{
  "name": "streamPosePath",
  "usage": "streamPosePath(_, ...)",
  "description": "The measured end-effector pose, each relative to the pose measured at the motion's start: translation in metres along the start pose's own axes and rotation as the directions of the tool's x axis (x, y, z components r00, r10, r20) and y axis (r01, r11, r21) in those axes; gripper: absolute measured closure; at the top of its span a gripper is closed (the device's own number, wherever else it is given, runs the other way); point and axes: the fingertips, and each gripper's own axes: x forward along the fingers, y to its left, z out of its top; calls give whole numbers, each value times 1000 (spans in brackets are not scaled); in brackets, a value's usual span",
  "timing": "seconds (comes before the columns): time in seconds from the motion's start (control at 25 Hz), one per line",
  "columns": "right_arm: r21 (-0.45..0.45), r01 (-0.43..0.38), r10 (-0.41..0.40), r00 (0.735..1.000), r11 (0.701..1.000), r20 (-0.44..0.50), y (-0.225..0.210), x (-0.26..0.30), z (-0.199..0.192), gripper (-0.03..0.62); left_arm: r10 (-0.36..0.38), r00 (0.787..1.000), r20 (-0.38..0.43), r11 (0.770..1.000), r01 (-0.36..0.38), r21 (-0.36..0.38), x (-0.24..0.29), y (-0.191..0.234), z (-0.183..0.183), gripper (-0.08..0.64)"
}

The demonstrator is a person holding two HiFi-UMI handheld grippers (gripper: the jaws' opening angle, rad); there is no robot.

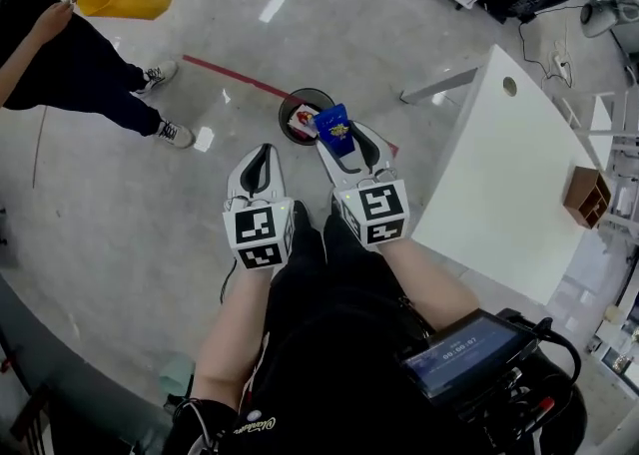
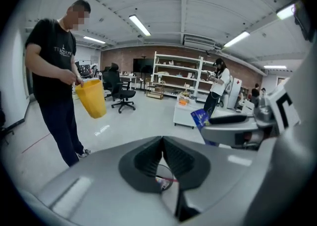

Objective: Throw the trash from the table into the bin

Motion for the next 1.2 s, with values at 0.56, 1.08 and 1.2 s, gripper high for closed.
streamPosePath(0.56,-104,16,-58,906,994,-418,-52,211,-180,337,69,989,-128,994,-79,-75,17,43,-69,552)
streamPosePath(1.08,-35,-5,-7,942,999,-334,-48,206,-152,277,76,990,-122,993,-85,-75,5,67,-87,552)
streamPosePath(1.2,10,22,-19,968,1000,-249,-32,172,-118,487,61,994,-91,996,-66,-61,-3,68,-72,552)
